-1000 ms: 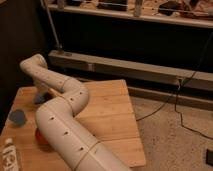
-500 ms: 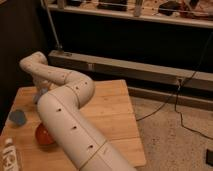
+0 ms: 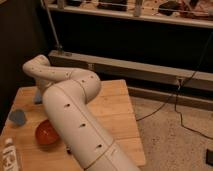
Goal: Place the pepper on the white sponge
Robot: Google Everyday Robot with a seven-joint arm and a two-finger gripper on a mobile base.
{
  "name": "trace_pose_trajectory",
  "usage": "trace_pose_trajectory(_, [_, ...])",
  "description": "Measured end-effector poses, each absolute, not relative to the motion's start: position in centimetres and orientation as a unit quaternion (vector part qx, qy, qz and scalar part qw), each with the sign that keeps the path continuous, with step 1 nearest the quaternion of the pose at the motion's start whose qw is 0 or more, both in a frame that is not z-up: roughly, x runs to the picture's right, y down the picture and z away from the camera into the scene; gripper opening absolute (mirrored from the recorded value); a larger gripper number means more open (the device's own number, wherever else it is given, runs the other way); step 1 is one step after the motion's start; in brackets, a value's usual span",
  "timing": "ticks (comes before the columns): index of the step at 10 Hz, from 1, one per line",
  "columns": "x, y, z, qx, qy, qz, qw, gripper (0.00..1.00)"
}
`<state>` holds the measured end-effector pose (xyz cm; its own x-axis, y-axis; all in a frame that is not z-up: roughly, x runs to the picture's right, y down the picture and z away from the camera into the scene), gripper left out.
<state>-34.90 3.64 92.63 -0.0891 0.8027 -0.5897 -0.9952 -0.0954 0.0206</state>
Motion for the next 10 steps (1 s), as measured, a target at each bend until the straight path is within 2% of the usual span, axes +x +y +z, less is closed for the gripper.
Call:
trace_pose_trajectory(7, [-35.8,2.8,94.0,-0.246,0.155,0.711,0.640,0.65])
trace_pose_trajectory(10, [-35.3,3.1,94.2,-0.243,0.174,0.695,0.654,0.65])
